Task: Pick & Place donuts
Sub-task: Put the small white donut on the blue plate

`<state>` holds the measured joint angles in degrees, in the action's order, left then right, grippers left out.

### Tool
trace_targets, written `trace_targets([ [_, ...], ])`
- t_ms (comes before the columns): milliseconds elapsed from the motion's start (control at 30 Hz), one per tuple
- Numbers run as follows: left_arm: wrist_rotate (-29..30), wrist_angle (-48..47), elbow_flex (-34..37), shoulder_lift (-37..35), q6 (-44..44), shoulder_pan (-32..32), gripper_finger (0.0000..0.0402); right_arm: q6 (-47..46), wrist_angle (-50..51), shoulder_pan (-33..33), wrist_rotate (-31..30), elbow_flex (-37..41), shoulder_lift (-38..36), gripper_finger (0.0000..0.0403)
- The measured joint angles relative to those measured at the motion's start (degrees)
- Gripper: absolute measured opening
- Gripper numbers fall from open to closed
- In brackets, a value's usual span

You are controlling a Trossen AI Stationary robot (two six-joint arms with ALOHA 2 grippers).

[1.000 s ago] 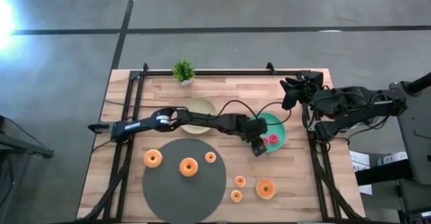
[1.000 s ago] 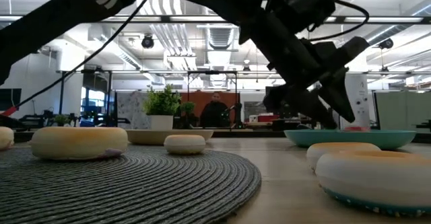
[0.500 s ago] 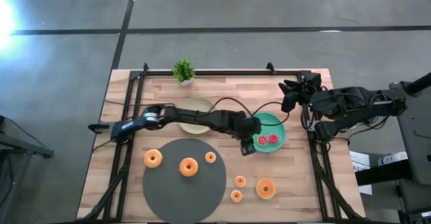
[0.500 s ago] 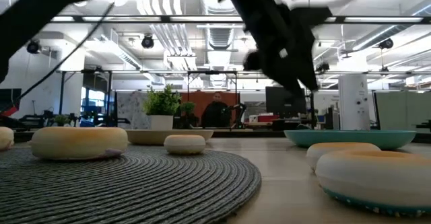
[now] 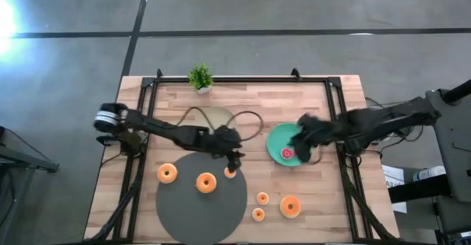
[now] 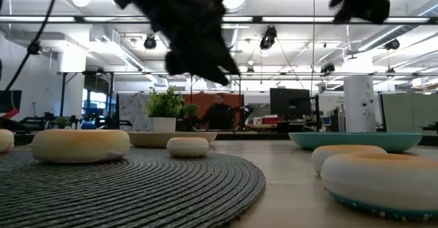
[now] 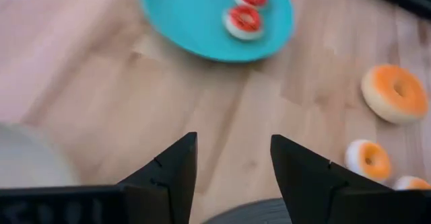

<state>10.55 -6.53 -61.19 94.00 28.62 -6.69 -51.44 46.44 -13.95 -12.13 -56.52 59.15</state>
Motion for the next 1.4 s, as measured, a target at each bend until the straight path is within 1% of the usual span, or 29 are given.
trace_targets([
  [67,3.25,2.18,4.60,-3.15,0.86,0.03,0.0163,-1.10,-1.38,-0.99,4.70,1.43,4.26,0.0139],
  [133,6.47,2.27,8.06,-5.73,3.53,0.40,0.0163,-2.04,-4.34,-2.13,8.32,2.15,8.60,0.0139],
  [200,7.46,2.36,10.89,-7.81,5.73,0.65,0.0163,-2.62,-7.15,-3.73,11.01,2.45,13.06,0.0139],
  [267,7.21,1.99,13.44,-9.93,7.16,0.71,0.0163,-3.47,-9.75,-5.54,12.42,1.75,17.33,0.0139],
  [400,5.82,1.96,17.73,-15.07,8.52,-0.06,0.0163,-3.55,-11.09,-10.27,12.17,-3.13,26.13,0.0139],
  [467,5.66,2.05,19.78,-17.68,8.24,-0.32,0.0163,-0.13,-11.05,-13.20,11.09,-6.41,31.04,0.0139],
  [567,5.53,1.68,22.74,-21.50,7.65,-0.42,0.0163,8.55,-10.56,-17.25,10.26,-11.82,38.70,0.0139],
  [600,5.53,1.83,23.72,-22.76,7.63,-0.42,0.0163,10.62,-10.02,-18.38,10.26,-13.73,41.22,0.0139],
  [667,5.55,1.80,25.31,-24.93,7.63,-0.42,0.0163,11.11,-7.28,-19.80,10.00,-17.89,46.14,0.0137],
  [733,5.53,1.85,26.71,-26.81,7.58,-0.53,0.0163,10.80,-4.07,-20.68,8.04,-21.89,50.15,0.0135],
  [800,5.55,1.96,27.76,-28.35,7.58,-0.53,0.0163,12.51,-2.48,-21.12,6.02,-25.25,53.24,0.0132],
  [900,5.55,1.85,28.86,-30.01,8.30,-0.64,0.0163,15.66,-1.04,-21.44,4.04,-29.00,56.78,0.0132],
  [1000,5.55,1.95,29.32,-30.79,9.37,-0.66,0.0163,18.26,0.18,-21.49,3.15,-30.88,58.45,0.0132],
  [1400,5.59,1.82,29.57,-31.20,7.88,-0.99,0.0163,19.15,-0.87,-21.15,2.89,-29.03,59.08,0.0129],
])
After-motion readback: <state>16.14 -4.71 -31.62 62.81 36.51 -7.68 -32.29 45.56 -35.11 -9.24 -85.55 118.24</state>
